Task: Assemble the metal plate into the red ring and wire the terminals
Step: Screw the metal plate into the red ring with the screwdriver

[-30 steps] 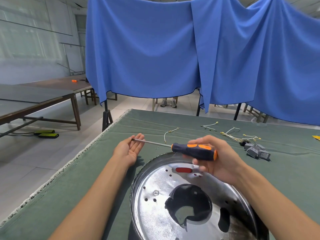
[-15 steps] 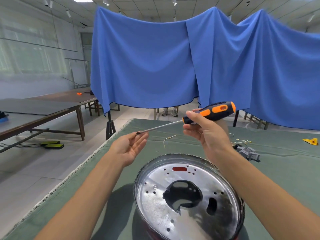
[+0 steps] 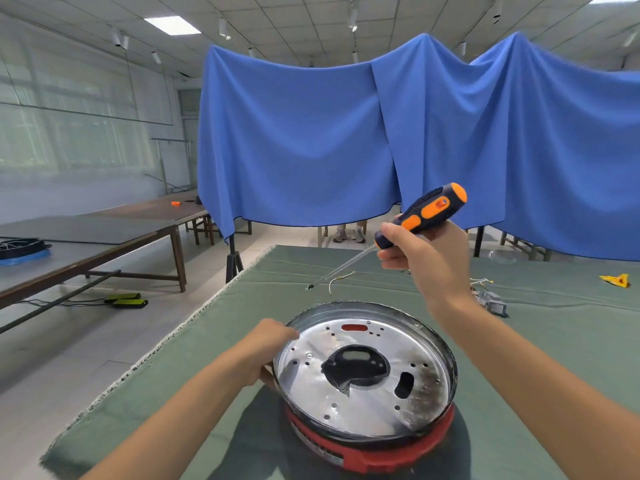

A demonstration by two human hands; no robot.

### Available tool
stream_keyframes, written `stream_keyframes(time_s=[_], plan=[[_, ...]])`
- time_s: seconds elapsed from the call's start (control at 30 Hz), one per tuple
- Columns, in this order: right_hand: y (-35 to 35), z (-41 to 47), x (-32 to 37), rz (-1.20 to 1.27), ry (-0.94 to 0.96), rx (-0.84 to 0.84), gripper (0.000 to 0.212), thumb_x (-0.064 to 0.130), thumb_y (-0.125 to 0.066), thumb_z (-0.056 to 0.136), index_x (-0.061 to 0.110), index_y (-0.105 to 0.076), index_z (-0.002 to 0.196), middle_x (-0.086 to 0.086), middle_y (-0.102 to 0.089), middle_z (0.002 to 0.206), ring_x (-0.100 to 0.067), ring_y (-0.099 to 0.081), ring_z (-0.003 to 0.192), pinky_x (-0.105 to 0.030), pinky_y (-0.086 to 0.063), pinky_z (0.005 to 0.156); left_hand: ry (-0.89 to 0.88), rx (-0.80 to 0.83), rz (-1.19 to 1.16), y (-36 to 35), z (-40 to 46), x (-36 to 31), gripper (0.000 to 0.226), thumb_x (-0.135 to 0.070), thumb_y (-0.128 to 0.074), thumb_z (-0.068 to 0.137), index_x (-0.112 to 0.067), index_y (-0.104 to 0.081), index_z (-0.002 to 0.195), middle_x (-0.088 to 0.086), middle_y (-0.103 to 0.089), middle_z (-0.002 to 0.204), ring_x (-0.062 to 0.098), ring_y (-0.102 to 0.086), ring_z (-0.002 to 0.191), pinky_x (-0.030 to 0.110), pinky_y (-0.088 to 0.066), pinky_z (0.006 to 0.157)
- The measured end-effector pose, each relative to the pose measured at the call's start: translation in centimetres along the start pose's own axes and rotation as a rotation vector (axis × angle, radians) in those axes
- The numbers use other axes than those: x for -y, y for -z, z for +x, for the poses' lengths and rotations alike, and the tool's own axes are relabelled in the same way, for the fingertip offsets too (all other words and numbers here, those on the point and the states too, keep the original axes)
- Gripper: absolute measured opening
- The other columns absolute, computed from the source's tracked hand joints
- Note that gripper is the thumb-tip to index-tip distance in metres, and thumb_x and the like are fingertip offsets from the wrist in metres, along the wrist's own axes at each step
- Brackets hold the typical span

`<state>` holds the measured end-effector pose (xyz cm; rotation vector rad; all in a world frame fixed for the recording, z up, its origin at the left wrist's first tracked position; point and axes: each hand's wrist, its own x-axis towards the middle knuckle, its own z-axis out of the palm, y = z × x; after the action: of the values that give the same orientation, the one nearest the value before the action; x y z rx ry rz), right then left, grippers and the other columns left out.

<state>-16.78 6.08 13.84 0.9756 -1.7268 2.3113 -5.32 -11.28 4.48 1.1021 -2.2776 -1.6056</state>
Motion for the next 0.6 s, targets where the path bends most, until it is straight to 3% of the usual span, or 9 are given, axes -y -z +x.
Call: stream_keyframes(time_s=[0.1,0.17,0.23,0.3,0.43,0.6], plan=[[0.7,0.1,-0.3,-0.025,0.016,-0.001,0.019,0.012,-0.072,0.08,-0.005,-0.063,0.082,-0.007,-0.07,0.063,-0.02,-0.065,0.049,-0.026,-0.052,0.046,-0.048,-0.071,0.048,-1.2,1.3,-0.6,0.015,0.001,-0.04,0.089,-0.01,-0.049,0.084,0.009,-0.039,0.075,0.021,-0.039,0.061,0.023,-0.035,0.047],[1.2,0.5,-0.5,-0.046,0.033,-0.012,0.021,0.018,-0.072,0.082,0.0,-0.062,0.079,-0.005,-0.07,0.064,-0.019,-0.062,0.048,-0.027,-0.051,0.046,-0.068,-0.073,0.024,-1.9,2.1,-1.2,0.024,0.005,-0.036,0.088,-0.007,-0.056,0.084,0.009,-0.04,0.071,0.021,-0.038,0.057,0.024,-0.029,0.05],[1.8,1.1,-0.7,-0.082,0.067,-0.039,0.023,0.024,-0.071,0.084,0.007,-0.06,0.074,-0.002,-0.069,0.062,-0.018,-0.059,0.044,-0.027,-0.05,0.043,-0.092,-0.061,-0.001,-2.8,3.1,-1.7,0.027,0.006,-0.037,0.087,-0.003,-0.063,0.088,0.012,-0.043,0.075,0.024,-0.039,0.066,0.029,-0.028,0.057],[2.3,1.8,-1.1,-0.118,0.103,-0.071,0.024,0.028,-0.069,0.085,0.012,-0.056,0.072,0.003,-0.065,0.057,-0.016,-0.054,0.039,-0.025,-0.047,0.039,-0.136,-0.049,-0.003,-3.8,4.0,-2.3,0.024,0.006,-0.041,0.087,-0.002,-0.063,0.084,0.013,-0.045,0.078,0.024,-0.041,0.072,0.03,-0.029,0.064],[3.5,3.2,-2.3,-0.162,0.154,-0.125,0.028,0.031,-0.066,0.087,0.015,-0.05,0.071,0.007,-0.058,0.052,-0.009,-0.047,0.035,-0.017,-0.036,0.036,-0.225,0.05,-0.013,-5.7,5.9,-3.7,0.025,0.002,-0.048,0.088,-0.008,-0.07,0.081,0.009,-0.058,0.07,0.021,-0.051,0.062,0.024,-0.04,0.059],[4.6,5.1,-4.0,-0.227,0.238,-0.209,0.022,0.038,-0.064,0.086,0.028,-0.05,0.072,-0.008,-0.063,0.069,-0.008,-0.053,0.045,-0.02,-0.039,0.041,-0.296,0.214,-0.014,-7.6,7.6,-5.0,0.026,-0.007,-0.055,0.091,-0.021,-0.074,0.079,0.0,-0.069,0.069,0.014,-0.061,0.063,0.022,-0.049,0.062]])
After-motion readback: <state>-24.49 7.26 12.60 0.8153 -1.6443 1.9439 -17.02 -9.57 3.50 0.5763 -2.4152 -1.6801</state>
